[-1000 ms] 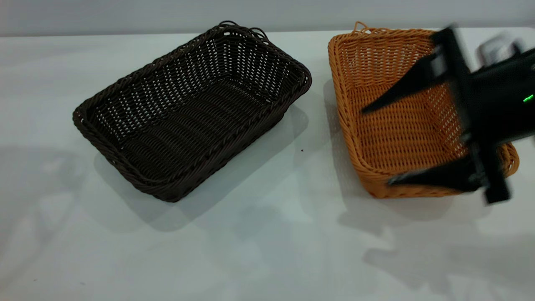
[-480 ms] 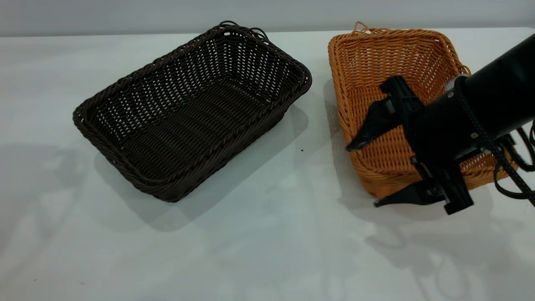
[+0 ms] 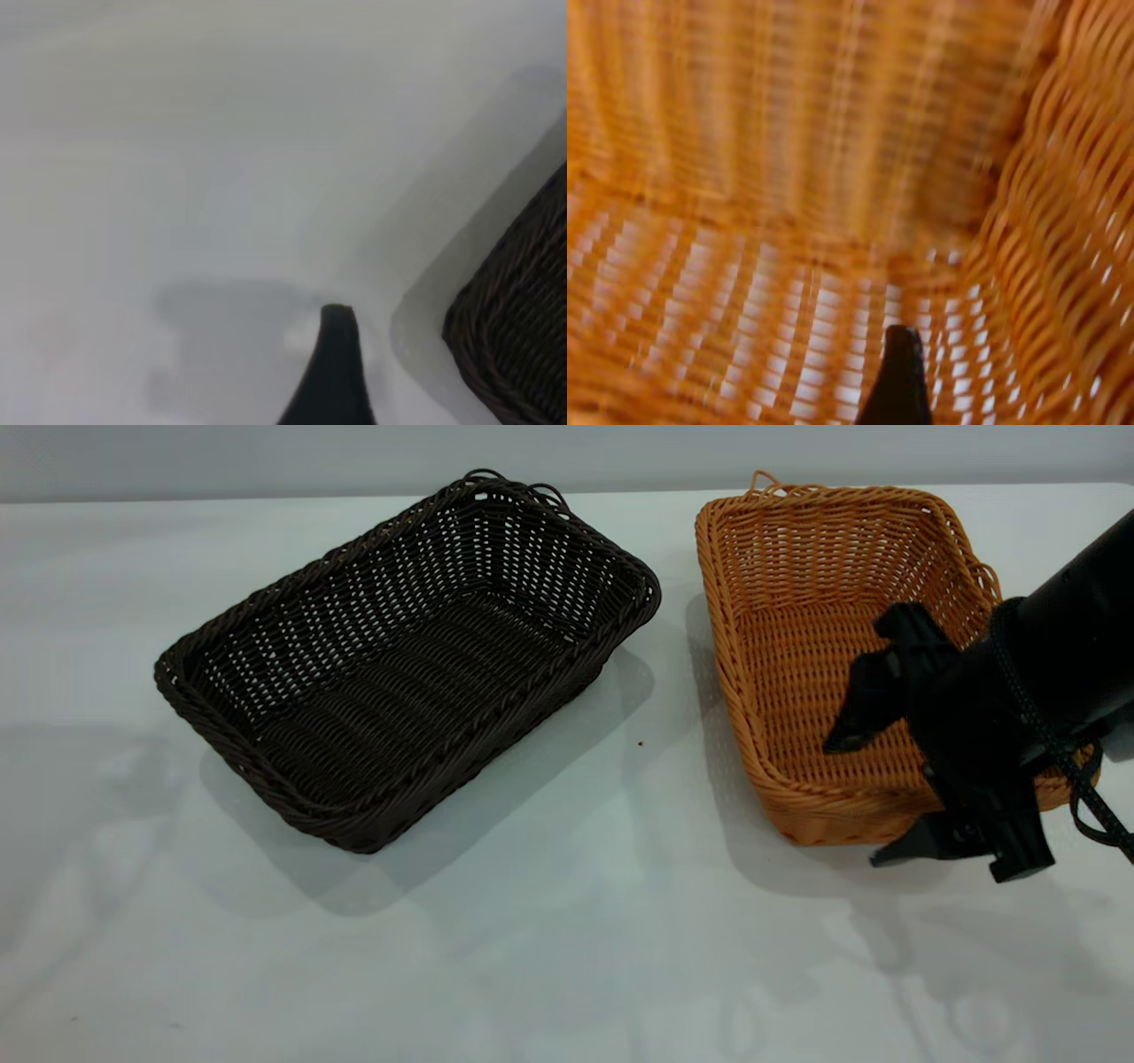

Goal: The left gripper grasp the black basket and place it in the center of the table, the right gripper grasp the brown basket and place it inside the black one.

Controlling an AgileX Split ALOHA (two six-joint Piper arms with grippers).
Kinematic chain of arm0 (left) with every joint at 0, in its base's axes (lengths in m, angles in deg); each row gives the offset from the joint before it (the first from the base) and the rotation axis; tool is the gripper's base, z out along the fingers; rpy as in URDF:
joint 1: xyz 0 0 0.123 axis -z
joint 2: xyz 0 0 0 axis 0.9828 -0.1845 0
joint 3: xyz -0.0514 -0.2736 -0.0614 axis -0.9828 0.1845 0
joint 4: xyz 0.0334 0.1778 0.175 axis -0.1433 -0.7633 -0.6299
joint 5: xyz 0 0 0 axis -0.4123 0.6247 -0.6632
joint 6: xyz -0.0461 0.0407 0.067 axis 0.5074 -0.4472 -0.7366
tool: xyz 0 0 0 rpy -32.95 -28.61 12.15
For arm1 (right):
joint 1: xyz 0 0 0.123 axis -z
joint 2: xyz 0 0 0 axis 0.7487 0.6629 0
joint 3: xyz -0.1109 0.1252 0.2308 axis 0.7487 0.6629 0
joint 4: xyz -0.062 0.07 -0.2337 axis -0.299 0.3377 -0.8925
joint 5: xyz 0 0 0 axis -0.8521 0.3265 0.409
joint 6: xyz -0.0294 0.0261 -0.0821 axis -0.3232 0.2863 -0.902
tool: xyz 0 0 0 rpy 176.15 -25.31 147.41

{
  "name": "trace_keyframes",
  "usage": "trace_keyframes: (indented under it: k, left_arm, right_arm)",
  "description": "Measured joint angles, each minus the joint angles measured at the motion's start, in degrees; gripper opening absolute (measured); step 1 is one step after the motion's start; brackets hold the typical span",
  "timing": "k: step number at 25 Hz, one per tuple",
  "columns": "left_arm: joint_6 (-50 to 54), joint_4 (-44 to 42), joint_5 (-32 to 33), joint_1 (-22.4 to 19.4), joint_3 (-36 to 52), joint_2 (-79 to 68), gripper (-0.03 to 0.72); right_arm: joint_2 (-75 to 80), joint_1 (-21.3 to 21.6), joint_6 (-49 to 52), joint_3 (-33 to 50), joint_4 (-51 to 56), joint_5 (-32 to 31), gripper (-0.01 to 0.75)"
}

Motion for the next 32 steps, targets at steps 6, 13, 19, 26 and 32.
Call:
trace_keyframes:
  k: [6, 13, 19, 26, 32]
  left_arm:
    - [-1.0, 0.3, 7.6, 4.2, -9.6, -8.9, 0.593]
    - [-7.4, 0.5, 17.1, 10.7, -25.4, -24.7, 0.593]
    - [-17.5, 0.6, 17.9, 14.8, -36.2, -37.0, 0.593]
    - [-21.1, 0.3, 16.7, 15.8, -41.2, -44.1, 0.593]
    - [-21.2, 0.5, 14.9, 15.8, -41.4, -47.9, 0.585]
  right_arm:
    - [1.4, 0.0, 0.4, 0.0, 0.0, 1.2, 0.530]
    - [1.4, 0.0, 0.4, -0.2, 0.1, 1.5, 0.501]
    - [1.4, 0.0, 0.5, -0.3, 0.1, 1.0, 0.493]
    - [1.4, 0.0, 0.5, -0.4, 0.1, 0.8, 0.491]
    - [1.4, 0.0, 0.5, -0.4, 0.1, 0.8, 0.489]
